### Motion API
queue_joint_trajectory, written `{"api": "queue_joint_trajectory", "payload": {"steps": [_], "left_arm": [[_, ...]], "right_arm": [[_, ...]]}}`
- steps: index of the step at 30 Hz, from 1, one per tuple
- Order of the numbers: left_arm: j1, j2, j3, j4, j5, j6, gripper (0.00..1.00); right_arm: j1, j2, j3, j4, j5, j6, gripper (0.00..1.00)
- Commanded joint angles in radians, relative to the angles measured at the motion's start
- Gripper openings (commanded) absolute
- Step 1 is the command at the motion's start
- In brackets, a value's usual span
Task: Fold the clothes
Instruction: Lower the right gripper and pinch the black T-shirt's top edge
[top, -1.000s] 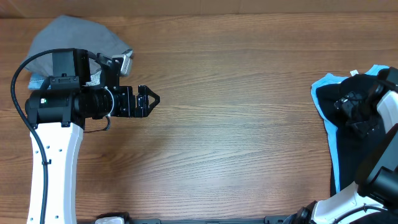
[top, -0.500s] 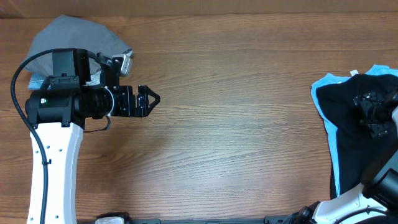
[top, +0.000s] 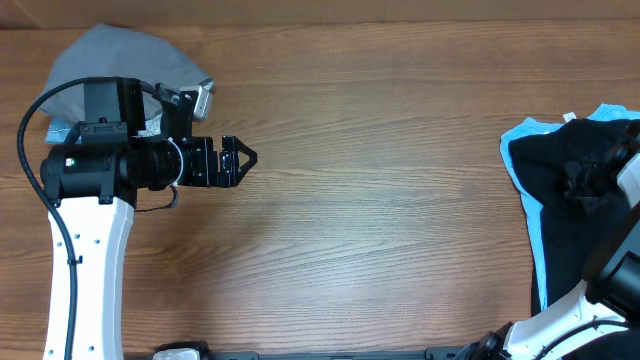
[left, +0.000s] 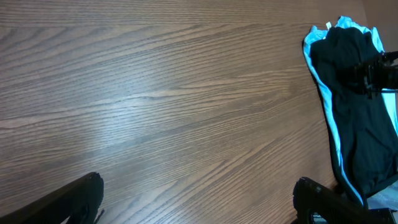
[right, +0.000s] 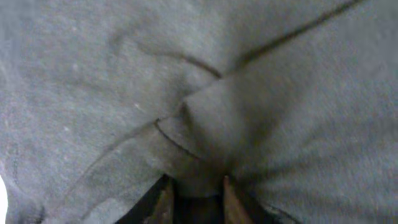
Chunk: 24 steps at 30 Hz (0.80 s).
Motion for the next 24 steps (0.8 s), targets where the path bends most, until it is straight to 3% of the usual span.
{"api": "queue_joint_trajectory", "payload": {"steps": [1, 3, 8, 11, 16, 21, 24], "left_arm": [[-0.007, 0.002, 0.024, 0.0, 0.026, 0.012, 1.0], [-0.007, 0.002, 0.024, 0.0, 0.026, 0.012, 1.0], [-0.007, 0.002, 0.024, 0.001, 0.026, 0.012, 1.0], [-0.007, 0.002, 0.024, 0.001, 0.026, 0.012, 1.0], [-0.007, 0.002, 0.024, 0.001, 0.026, 0.012, 1.0], [-0.007, 0.002, 0.024, 0.001, 0.026, 0.012, 1.0], [-0.007, 0.002, 0.024, 0.001, 0.026, 0.012, 1.0]], "right_arm": [[-0.011, -0.019, 0.062, -0.036, -0.026, 0.004, 0.25], [-0.014, -0.042, 0.092, -0.063, -0.027, -0.004, 0.25], [-0.013, -0.113, 0.156, -0.115, -0.073, -0.039, 0.1], [-0.013, -0.139, 0.166, -0.134, -0.132, -0.068, 0.09], [0.017, -0.138, 0.151, -0.192, -0.158, -0.165, 0.42], [0.125, -0.134, 0.147, -0.177, -0.11, -0.263, 0.65], [0.196, -0.127, 0.147, -0.183, 0.044, -0.258, 0.71]]}}
